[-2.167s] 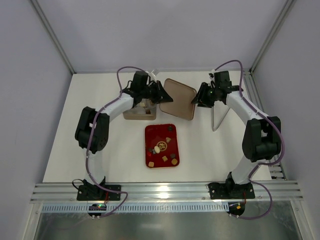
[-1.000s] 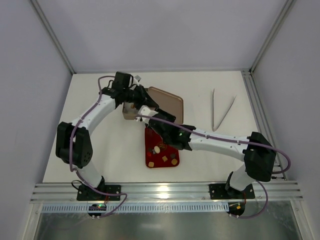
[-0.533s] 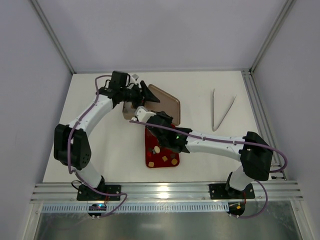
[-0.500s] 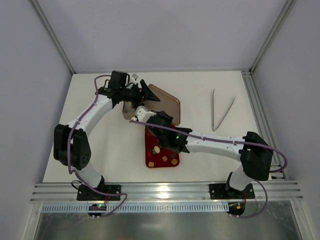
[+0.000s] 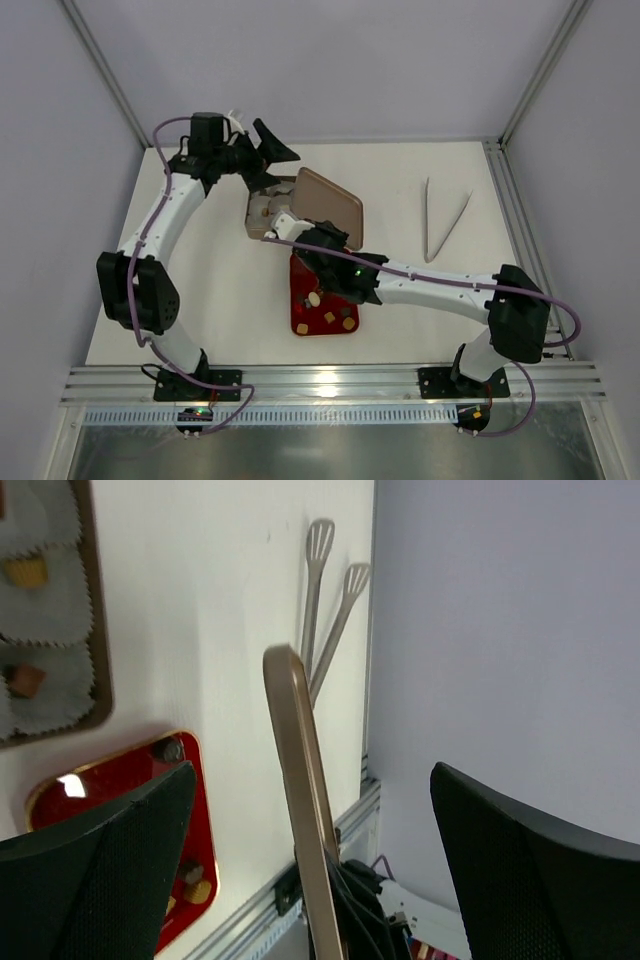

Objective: Pack the chocolate

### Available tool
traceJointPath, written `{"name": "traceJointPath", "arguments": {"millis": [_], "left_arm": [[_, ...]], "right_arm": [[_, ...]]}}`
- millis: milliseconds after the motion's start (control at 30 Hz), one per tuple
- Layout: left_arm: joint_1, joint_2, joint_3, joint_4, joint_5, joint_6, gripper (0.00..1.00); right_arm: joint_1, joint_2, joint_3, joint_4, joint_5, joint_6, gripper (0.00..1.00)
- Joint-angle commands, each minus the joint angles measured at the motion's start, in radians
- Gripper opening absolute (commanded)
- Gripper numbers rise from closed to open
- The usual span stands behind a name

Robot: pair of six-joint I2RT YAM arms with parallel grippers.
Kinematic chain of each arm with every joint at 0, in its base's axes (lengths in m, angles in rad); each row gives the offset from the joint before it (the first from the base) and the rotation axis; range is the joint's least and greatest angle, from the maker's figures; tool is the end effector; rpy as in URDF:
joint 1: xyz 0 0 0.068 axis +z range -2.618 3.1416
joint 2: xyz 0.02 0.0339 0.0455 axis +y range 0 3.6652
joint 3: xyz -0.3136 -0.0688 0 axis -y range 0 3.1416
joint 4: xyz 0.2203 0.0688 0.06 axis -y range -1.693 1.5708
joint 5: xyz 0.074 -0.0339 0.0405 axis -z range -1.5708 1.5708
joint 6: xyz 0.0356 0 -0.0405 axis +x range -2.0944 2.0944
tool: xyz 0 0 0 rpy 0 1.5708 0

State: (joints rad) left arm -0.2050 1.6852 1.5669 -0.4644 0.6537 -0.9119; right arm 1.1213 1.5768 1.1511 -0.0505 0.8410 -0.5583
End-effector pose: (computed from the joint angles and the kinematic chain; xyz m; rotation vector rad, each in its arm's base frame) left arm 0.3549 -0.0959 0.4024 -0.4008 2.2958 -1.3135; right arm 0.1691 0.2894 0.3460 -1.0367 1.6041 -0.4796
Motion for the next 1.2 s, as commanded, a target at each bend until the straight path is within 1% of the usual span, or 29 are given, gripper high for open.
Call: {"name": "traceJointPath", "arguments": {"millis": [0,67,100,167,200,267,300,333,367,400,433,467,500,533,567,600,633,700,733,767,800,833,867,900,967,1000,1067,1167], "left_arm": [[0.071,0.024,0.093,-0.002,-0.069,0.034,0.97],[0.116,0.022,0.114,-0.013,-0.083,0.039,0.96],[0.131,0.019,0.136,-0.020,-0.110,0.042,0.96],[0.156,0.010,0.153,-0.026,-0.132,0.048,0.96],[0.180,-0.008,0.156,-0.031,-0.149,0.051,0.96],[0.199,-0.033,0.153,-0.036,-0.199,0.057,0.96],[0.202,-0.057,0.150,-0.042,-0.213,0.073,0.95],[0.202,-0.068,0.147,-0.052,-0.259,0.088,0.95],[0.202,-0.079,0.147,-0.066,-0.279,0.105,0.94],[0.200,-0.103,0.140,-0.083,-0.302,0.135,0.94],[0.202,-0.116,0.121,-0.088,-0.319,0.151,0.94],[0.200,-0.128,0.107,-0.095,-0.357,0.163,0.95],[0.200,-0.140,0.093,-0.095,-0.373,0.191,0.94],[0.202,-0.159,0.079,-0.095,-0.384,0.200,0.95],[0.200,-0.166,0.044,-0.095,-0.403,0.208,0.95],[0.200,-0.170,0.032,-0.092,-0.404,0.226,0.95],[0.202,-0.174,0.004,-0.092,-0.399,0.235,0.94],[0.200,-0.180,-0.025,-0.083,-0.408,0.248,0.95],[0.200,-0.182,-0.039,-0.066,-0.410,0.261,0.95],[0.202,-0.180,-0.062,-0.062,-0.414,0.266,0.95],[0.202,-0.176,-0.067,-0.057,-0.419,0.272,0.95],[0.200,-0.161,-0.073,-0.056,-0.424,0.287,0.95],[0.197,-0.151,-0.079,-0.059,-0.428,0.289,0.95],[0.194,-0.144,-0.082,-0.060,-0.433,0.295,0.95],[0.181,-0.122,-0.090,-0.060,-0.454,0.309,0.95],[0.177,-0.116,-0.096,-0.063,-0.474,0.312,0.95],[0.167,-0.090,-0.100,-0.062,-0.496,0.323,0.95],[0.164,-0.064,-0.107,-0.065,-0.519,0.327,0.95]], "right_arm": [[-0.014,-0.069,0.084,-0.061,-0.045,0.098,0.04],[-0.032,-0.077,0.130,-0.139,-0.127,0.148,0.04],[-0.058,-0.077,0.151,-0.165,-0.166,0.203,0.04],[-0.099,-0.071,0.232,-0.247,-0.244,0.270,0.04],[-0.147,-0.060,0.292,-0.271,-0.351,0.338,0.04],[-0.207,-0.041,0.350,-0.322,-0.471,0.405,0.04],[-0.236,-0.026,0.373,-0.328,-0.613,0.444,0.04],[-0.314,-0.011,0.416,-0.324,-0.702,0.525,0.04],[-0.352,0.002,0.435,-0.316,-0.782,0.581,0.04],[-0.395,0.041,0.470,-0.304,-0.962,0.628,0.04],[-0.431,0.064,0.487,-0.267,-1.041,0.737,0.04],[-0.498,0.090,0.507,-0.244,-1.112,0.786,0.04],[-0.524,0.145,0.530,-0.180,-1.190,0.837,0.04],[-0.543,0.172,0.539,-0.136,-1.306,0.950,0.04],[-0.581,0.202,0.544,-0.090,-1.362,1.004,0.04],[-0.597,0.230,0.552,0.010,-1.407,1.071,0.04],[-0.627,0.291,0.552,0.077,-1.498,1.198,0.04],[-0.647,0.351,0.559,0.197,-1.562,1.340,0.04],[-0.653,0.421,0.567,0.304,-1.592,1.395,0.04],[-0.663,0.451,0.576,0.346,-1.632,1.505,0.04],[-0.667,0.485,0.588,0.441,-1.651,1.550,0.04],[-0.669,0.535,0.593,0.486,-1.666,1.605,0.04],[-0.675,0.564,0.596,0.530,-1.689,1.696,0.04],[-0.676,0.587,0.595,0.625,-1.695,1.750,0.04],[-0.680,0.640,0.588,0.710,-1.701,1.827,0.04],[-0.681,0.653,0.585,0.774,-1.703,1.891,0.04],[-0.681,0.695,0.587,0.805,-1.703,1.928,0.04],[-0.681,0.736,0.578,0.928,-1.705,2.035,0.04]]}}
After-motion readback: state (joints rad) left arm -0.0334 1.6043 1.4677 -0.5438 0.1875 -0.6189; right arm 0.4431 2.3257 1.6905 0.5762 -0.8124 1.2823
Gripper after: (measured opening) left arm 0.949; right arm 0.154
